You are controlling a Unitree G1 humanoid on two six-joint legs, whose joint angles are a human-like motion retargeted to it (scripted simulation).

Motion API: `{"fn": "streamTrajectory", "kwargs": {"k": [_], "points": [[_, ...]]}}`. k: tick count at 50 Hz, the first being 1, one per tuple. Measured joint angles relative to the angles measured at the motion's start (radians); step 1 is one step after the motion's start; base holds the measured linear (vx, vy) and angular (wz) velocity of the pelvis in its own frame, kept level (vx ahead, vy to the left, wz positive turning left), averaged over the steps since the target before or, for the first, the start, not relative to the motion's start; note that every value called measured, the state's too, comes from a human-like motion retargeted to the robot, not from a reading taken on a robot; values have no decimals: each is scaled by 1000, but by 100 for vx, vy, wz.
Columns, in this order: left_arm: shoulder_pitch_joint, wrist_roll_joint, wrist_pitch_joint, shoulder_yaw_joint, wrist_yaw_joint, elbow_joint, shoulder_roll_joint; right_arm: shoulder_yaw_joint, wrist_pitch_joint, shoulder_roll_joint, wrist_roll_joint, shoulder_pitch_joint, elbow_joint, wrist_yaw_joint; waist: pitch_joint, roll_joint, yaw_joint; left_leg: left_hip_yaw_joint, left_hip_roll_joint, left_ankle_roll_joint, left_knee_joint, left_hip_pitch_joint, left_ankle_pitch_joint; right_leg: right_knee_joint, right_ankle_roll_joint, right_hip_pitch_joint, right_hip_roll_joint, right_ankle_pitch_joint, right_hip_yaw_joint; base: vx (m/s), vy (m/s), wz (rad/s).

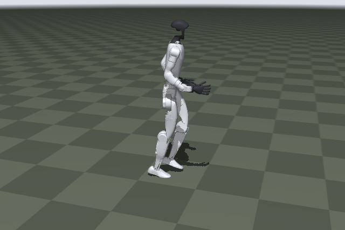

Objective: Walk run

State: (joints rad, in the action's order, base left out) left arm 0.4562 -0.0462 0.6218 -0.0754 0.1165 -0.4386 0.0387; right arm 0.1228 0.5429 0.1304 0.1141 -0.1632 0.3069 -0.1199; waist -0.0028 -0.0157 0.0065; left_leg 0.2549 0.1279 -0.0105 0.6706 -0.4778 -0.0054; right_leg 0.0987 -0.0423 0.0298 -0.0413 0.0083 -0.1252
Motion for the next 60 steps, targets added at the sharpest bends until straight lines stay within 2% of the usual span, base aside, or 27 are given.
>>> {"fn": "streamTrajectory", "kwargs": {"k": [4, 7, 8, 10, 12, 13, 15, 17, 19, 22, 27, 28, 30, 32, 33, 35, 38, 42, 45, 46, 49, 50, 52, 53, 55, 56, 60], "points": [[-5, -7, 0, 1, -9, 45, -42, 20, -12, 36, -104, -33, -32, 3, 3, -3, 69, 96, 18, -124, -421, -3, -115, -39, -61, -108, 78, 181, -83, 108, -35, 81], [-34, -20, -13, -12, -49, 96, -45, 14, -39, 29, -173, -47, 2, 0, 2, -64, 104, 127, 8, -251, -457, 11, -43, 13, -110, -160, 107, 337, -92, 127, -88, 27], [-45, -31, -20, -16, -77, 114, -46, 9, -45, 16, -192, -53, 24, -6, -4, -76, 95, 148, -14, -251, -381, 36, -180, 70, -147, -163, 120, 406, -75, 147, -62, 83], [-75, -49, -26, 1, -140, 130, -33, 15, -35, -12, -228, -89, 69, -31, 5, -68, 42, -127, 63, -251, -230, -1, -267, 332, -204, -105, 160, 515, -44, 150, -23, 194], [-180, -12, -36, -18, -145, 115, -7, 28, -25, -28, -248, -103, 124, -47, 28, -38, -29, -119, 31, -251, -159, 64, -319, 607, -186, -2, 220, 513, 3, 117, -23, 178], [-228, 21, -39, -12, -132, 115, 2, 23, -17, -39, -252, -120, 148, -49, 15, 16, -13, -93, -63, -251, -163, 99, -340, 603, -147, 27, 256, 507, -8, 103, -11, 77], [-296, 109, -45, 58, -116, 135, 12, 26, -3, -36, -248, -193, 175, -61, 2, 78, -18, -137, -99, -251, -195, 177, -356, 700, -59, 120, 233, 355, -38, 106, -11, 100], [-350, 165, -44, 99, -114, 166, 5, 42, 6, -26, -228, -280, 178, -96, -2, 74, -13, -171, -62, -232, -289, 264, -306, 749, 63, 228, 135, 229, -38, 126, -33, 119], [-382, 172, -42, 141, -123, 208, -19, 66, 14, -23, -200, -352, 178, -117, -7, 98, -55, -205, -69, -193, -368, 337, -225, 708, 112, 323, 49, 122, -72, 115, -37, 199], [-384, 119, -36, 178, -145, 284, -72, 94, 31, -24, -148, -421, 168, -127, -14, 139, -170, -295, -87, -111, -452, 434, -63, 495, 77, 422, -23, 39, -102, 120, -50, 237], [-291, -14, -50, 135, -180, 329, -123, 105, 34, -47, -128, -405, 102, -73, -30, 142, -246, -374, -97, 34, -485, 581, 255, 90, -13, 460, -25, -68, 64, 126, -68, 106], [-267, -25, -58, 123, -182, 319, -124, 105, 29, -52, -142, -383, 81, -53, -34, 134, -254, -385, -87, 75, -454, 600, 325, 88, -10, 457, -30, 38, 66, 123, -62, 15], [-212, -28, -64, 87, -157, 285, -130, 90, 13, -66, -207, -327, 39, 10, -53, 122, -219, -370, -55, 195, -331, 594, 476, 221, 72, 455, -3, -105, 55, 140, -77, -43], [-141, -47, -47, 56, -109, 208, -130, 70, 10, -94, -291, -262, 26, 95, -27, 161, -224, -325, -128, 230, -2, 504, 529, 281, 107, 370, 92, -214, 117, 147, -90, 17], [-130, -61, -39, 39, -86, 140, -120, 80, 6, -102, -325, -194, 41, 134, -3, 181, -232, -372, -138, 248, 152, 443, 529, 309, 109, 341, 83, -235, 30, 108, -64, 62], [-96, -65, -34, 26, -59, 20, -80, 80, -5, -99, -335, -79, 46, 141, -11, 125, -225, -354, -31, 196, 255, 332, 428, 279, 104, 277, 26, -252, 34, 99, -53, 17], [2, 11, 5, 14, 20, -41, -48, 26, -24, -84, -236, 22, -5, 101, 1, 72, -123, -177, -67, 89, 304, 157, 190, 207, 125, 176, 59, -213, 95, 122, -53, -88], [87, 38, 31, -49, 1, -37, -28, -10, 35, -14, -156, 60, -116, 131, 30, -25, 64, 11, -83, -23, 54, -27, 32, 68, 91, 28, 56, 58, 107, 125, -49, -131], [91, 52, 42, -61, -51, -6, -19, -18, 40, 23, -185, 17, -177, 144, 40, -40, 112, 57, -62, -118, -313, -63, -52, 5, 32, -78, 102, 296, 96, 128, -42, -7], [76, 56, 34, -57, -67, 10, -14, -20, 30, 28, -207, -6, -182, 140, 43, -47, 106, 19, -31, -119, -407, -55, -73, 0, 10, -115, 106, 364, 54, 144, -46, 47], [11, 47, 9, -44, -103, 70, -13, -44, 6, 31, -264, -79, -149, 118, 50, -80, 71, -37, 4, -191, -498, -28, -19, 141, -94, -166, 132, 507, 49, 146, -66, 56], [-17, 38, 2, -39, -111, 92, -21, -53, 2, 33, -277, -107, -124, 106, 56, -103, 52, 4, -2, -251, -459, -10, -43, 282, -141, -146, 133, 515, 51, 172, -88, 137], [-82, 3, -19, -13, -161, 112, -43, -54, 27, 40, -341, -177, -25, 73, 62, -121, -55, -87, 56, -250, -243, 30, -217, 576, -190, -83, 168, 515, 9, 186, -52, 178], [-141, -10, -19, 1, -194, 98, -48, -48, 36, 51, -389, -198, 46, 78, 72, -112, -78, -246, 134, -246, -200, 30, -240, 659, -184, -55, 184, 515, 18, 152, -21, 89], [-305, -14, 5, -38, -169, 38, -70, -33, 26, 57, -468, -218, 183, 82, 64, -39, -84, -154, -39, -229, -144, 75, -315, 746, -124, 53, 221, 440, -21, 121, -40, 7], [-344, -4, 4, 0, -176, 45, -76, -33, 13, 72, -463, -251, 214, 24, 53, -22, -77, -144, -72, -213, -164, 121, -336, 776, -90, 104, 211, 369, -25, 131, -66, -15], [-454, 30, -10, 76, -242, 150, -105, 15, -35, 127, -373, -396, 222, -224, 34, 14, -98, -159, -83, -148, -325, 297, -293, 738, 20, 316, 126, 117, -10, 131, -56, 21]]}}
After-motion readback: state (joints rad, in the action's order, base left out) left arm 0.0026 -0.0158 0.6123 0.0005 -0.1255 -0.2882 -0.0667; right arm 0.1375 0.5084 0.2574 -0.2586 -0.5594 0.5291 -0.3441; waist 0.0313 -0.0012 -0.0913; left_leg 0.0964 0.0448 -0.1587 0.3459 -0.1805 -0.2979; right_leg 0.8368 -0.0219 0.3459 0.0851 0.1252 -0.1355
